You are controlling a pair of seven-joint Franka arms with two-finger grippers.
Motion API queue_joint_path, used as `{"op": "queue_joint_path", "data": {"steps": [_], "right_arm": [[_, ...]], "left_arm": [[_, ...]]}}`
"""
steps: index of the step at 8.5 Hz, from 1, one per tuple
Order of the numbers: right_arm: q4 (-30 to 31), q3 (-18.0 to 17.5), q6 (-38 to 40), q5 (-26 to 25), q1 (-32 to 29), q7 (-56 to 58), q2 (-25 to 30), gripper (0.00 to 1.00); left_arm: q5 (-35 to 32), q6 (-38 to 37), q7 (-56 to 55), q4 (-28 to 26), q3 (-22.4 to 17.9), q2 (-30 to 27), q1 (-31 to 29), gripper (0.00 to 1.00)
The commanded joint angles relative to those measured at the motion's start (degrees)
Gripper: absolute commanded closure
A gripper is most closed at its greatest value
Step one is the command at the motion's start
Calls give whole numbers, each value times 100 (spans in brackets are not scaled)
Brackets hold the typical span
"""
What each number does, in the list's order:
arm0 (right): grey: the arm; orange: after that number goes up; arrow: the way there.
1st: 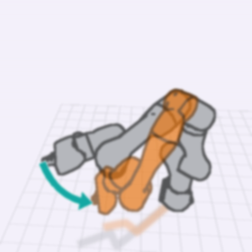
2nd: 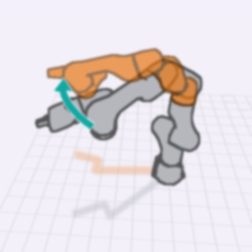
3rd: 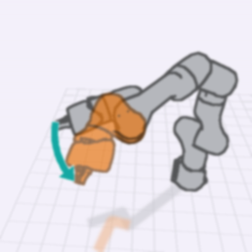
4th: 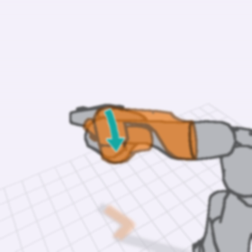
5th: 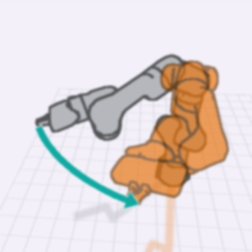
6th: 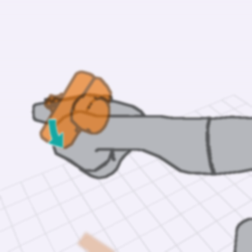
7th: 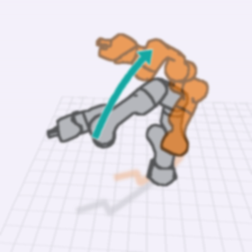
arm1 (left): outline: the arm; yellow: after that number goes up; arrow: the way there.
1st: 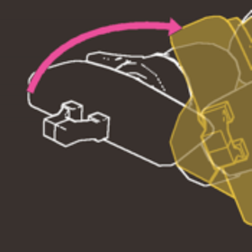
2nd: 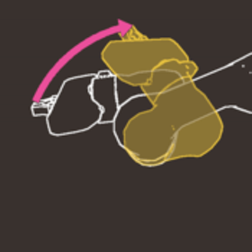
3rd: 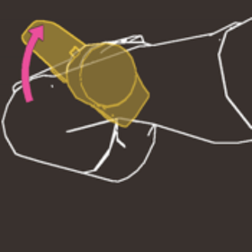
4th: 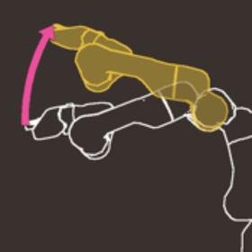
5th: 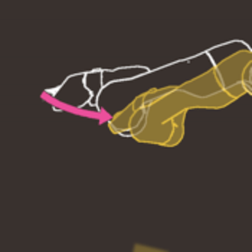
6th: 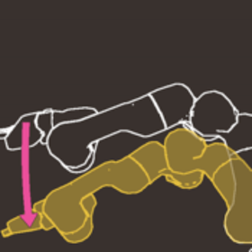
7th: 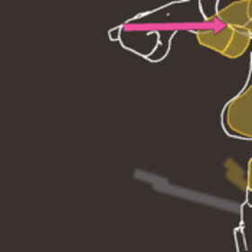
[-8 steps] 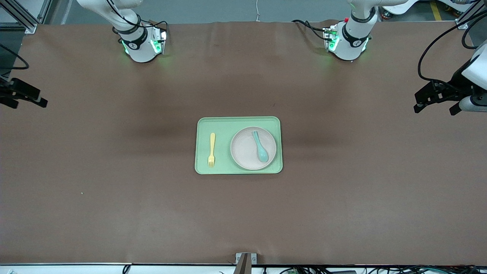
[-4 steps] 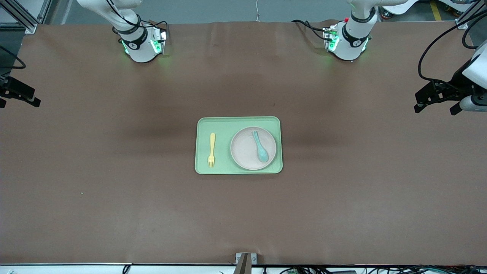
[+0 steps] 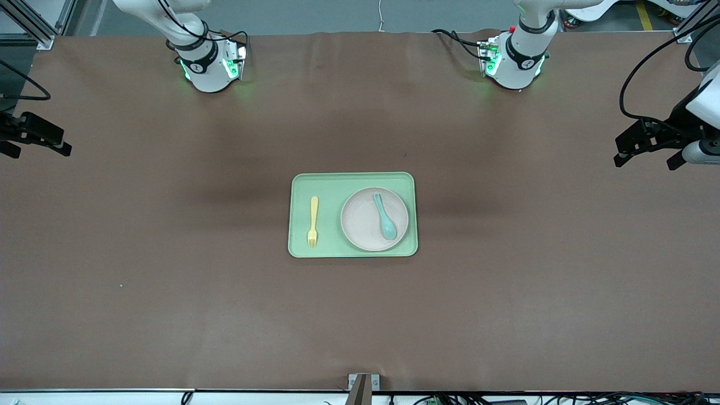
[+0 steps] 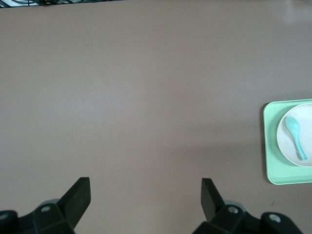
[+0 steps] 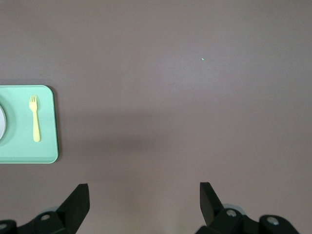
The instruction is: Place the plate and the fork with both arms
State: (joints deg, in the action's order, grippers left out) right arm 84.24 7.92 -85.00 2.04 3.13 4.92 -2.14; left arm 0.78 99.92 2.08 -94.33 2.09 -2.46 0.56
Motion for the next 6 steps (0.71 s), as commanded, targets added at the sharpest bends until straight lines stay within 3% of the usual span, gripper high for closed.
{"op": "queue_joint_path", "data": {"steps": [1, 3, 6], "right_arm": [[-75, -509, 62, -54, -470, -114, -32, 0], [-84, -861, 36, -54, -787, -123, -32, 0], [-119, -853, 62, -81, -665, -114, -32, 0]], "left_arm": [[-70, 18, -32, 47, 28, -53, -30, 0], [-70, 18, -32, 47, 28, -53, -29, 0], [-70, 10, -41, 38, 28, -53, -21, 0]]}}
